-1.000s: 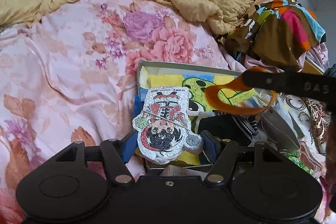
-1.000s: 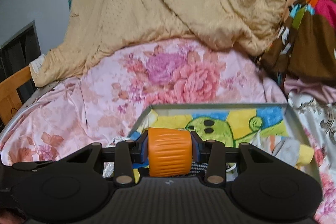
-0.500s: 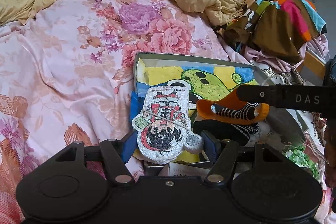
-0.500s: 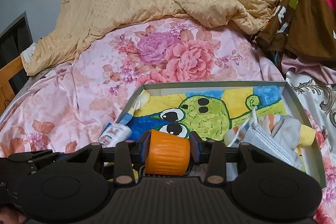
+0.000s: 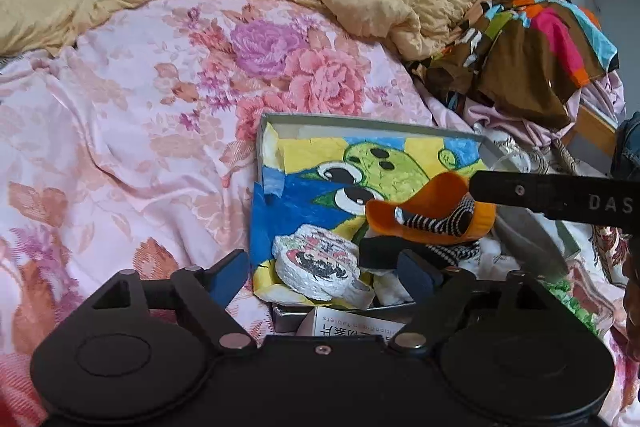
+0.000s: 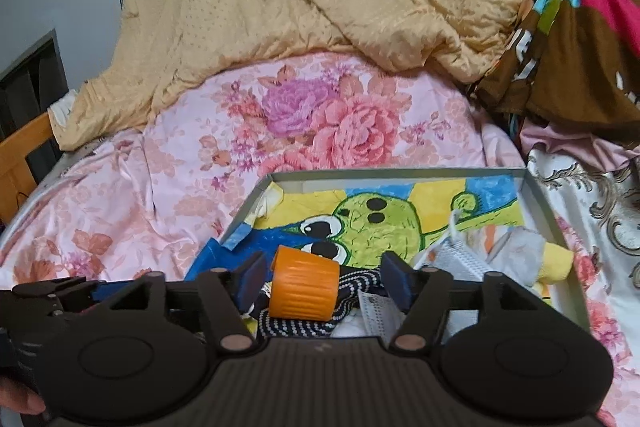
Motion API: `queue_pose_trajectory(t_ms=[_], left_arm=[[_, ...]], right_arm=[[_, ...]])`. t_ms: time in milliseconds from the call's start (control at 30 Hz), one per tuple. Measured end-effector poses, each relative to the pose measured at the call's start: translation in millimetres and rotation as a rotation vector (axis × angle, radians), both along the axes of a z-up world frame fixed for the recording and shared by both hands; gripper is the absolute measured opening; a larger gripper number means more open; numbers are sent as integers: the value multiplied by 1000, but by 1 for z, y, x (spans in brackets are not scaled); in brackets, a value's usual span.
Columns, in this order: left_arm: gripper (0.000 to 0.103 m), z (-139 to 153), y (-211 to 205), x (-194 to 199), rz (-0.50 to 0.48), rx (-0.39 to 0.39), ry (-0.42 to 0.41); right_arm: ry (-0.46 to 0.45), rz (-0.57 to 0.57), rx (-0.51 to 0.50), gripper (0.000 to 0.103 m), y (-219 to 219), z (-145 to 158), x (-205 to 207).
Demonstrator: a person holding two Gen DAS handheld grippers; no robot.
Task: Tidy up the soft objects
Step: 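Lower the orange cup and cartoon pad into the tray and open both grippers, then move both grippers back toward the linen pouch and blue-white packet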
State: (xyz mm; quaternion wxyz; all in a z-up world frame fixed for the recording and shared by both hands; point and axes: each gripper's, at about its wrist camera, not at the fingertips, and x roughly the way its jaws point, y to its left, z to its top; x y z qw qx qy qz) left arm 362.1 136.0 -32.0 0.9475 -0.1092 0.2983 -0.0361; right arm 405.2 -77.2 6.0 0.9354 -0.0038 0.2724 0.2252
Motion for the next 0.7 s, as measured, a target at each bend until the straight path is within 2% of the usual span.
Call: queue_pose_trajectory(t_ms=[133,267,333,533,700], left_arm=[[92,13,-1,-17,34,1,-33],[95,27,-3,-37,60,8,-68],[100,35,-5,-49,74,10,-92],[102,56,-21,-86,71,38,-139],[102,66,-38,-118,65,57,-166]], right_arm=[[-49,1,21,83,-13,13,-18],[-80,-4,63,90,-29,24,-38],[-98,-8,79,96,-38,29,-51],[-148,-18,102,102,-62,40,-90],[-189,-20,89,103,-78,45,-125]])
